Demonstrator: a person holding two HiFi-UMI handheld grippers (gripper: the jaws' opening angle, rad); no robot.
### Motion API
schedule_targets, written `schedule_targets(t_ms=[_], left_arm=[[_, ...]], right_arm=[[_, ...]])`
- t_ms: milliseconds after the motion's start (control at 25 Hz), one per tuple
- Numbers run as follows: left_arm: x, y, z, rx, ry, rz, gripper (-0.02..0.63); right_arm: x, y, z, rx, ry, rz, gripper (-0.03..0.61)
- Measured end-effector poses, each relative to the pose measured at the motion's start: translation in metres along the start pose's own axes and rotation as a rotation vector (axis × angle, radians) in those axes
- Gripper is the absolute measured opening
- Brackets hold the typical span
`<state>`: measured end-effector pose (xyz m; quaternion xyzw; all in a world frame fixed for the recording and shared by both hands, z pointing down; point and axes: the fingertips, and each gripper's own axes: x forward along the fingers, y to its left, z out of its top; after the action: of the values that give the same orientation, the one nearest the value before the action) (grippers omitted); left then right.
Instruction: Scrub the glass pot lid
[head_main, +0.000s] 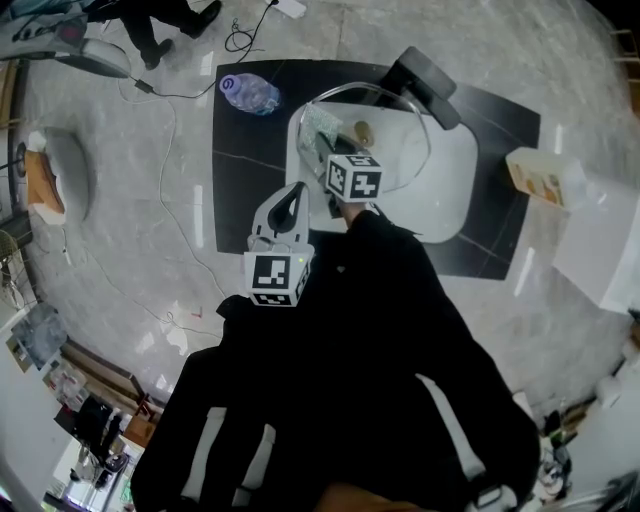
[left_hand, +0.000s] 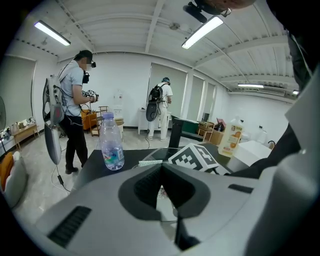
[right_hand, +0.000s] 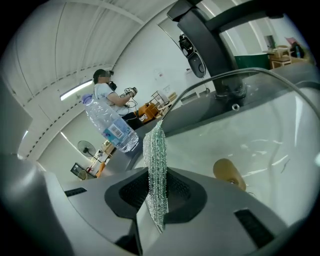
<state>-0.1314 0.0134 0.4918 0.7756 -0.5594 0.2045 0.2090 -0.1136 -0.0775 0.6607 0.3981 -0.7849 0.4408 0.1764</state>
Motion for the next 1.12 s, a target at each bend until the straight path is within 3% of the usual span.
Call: schedule_targets(t_ms=[1120], left_arm=[[0.01,-0.003,0.001,0.005,0.017,-0.006,0.003]], right_arm=[[0.003,-0.034,0.0,0.018,0.051,-0.123,0.069]])
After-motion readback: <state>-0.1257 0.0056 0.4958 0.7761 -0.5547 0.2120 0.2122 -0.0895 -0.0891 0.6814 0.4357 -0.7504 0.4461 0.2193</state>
